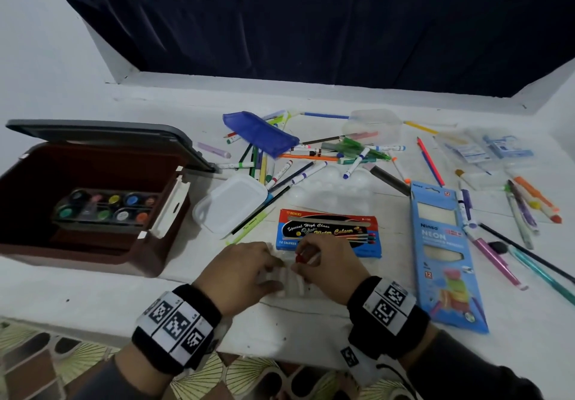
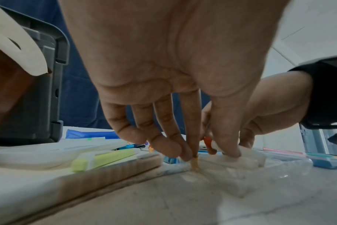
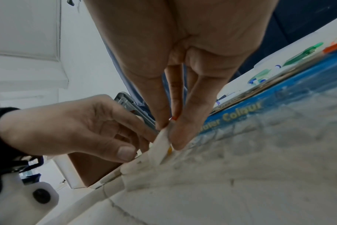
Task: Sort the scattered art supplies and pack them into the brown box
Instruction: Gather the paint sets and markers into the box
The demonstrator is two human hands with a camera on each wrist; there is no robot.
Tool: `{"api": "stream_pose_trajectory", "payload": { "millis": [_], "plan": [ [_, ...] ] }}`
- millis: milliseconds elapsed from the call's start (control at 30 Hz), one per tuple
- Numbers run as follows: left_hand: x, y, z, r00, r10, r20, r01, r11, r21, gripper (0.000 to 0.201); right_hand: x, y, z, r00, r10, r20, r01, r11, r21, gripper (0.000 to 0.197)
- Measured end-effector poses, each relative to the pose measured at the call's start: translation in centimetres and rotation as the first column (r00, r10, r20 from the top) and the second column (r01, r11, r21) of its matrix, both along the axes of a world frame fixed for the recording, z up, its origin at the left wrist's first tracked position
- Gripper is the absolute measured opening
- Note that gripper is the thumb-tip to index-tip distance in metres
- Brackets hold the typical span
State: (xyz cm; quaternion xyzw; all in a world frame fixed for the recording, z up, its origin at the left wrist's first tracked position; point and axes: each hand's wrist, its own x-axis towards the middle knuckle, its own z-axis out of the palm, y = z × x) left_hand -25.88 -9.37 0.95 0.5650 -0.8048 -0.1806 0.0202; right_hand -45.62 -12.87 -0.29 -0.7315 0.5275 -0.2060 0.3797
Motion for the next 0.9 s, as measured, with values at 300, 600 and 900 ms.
{"api": "stream_pose_trajectory", "payload": {
  "millis": [300, 600, 900],
  "plan": [
    [-0.8, -0.8, 0.5, 0.996, 0.079, 0.029, -0.079, 0.997, -0.002, 0.042, 0.6, -0.1, -0.4, 1.000, 0.004, 0.024, -0.004, 1.000, -0.015, 0.017],
    [-1.7, -0.9, 0.5, 0.990, 0.085, 0.116, -0.077, 0.994, -0.072, 0.037, 1.4, 0.1, 0.6, 0.952, 0.126, -0.278, -0.170, 0.976, -0.138, 0.019],
    [-1.3, -1.0, 0.6, 0.994, 0.106, 0.036, -0.106, 0.994, -0.010, 0.040, 2.0, -0.1, 0.7, 0.855, 0.158, -0.493, -0.261, 0.954, -0.147, 0.012]
  ]
}}
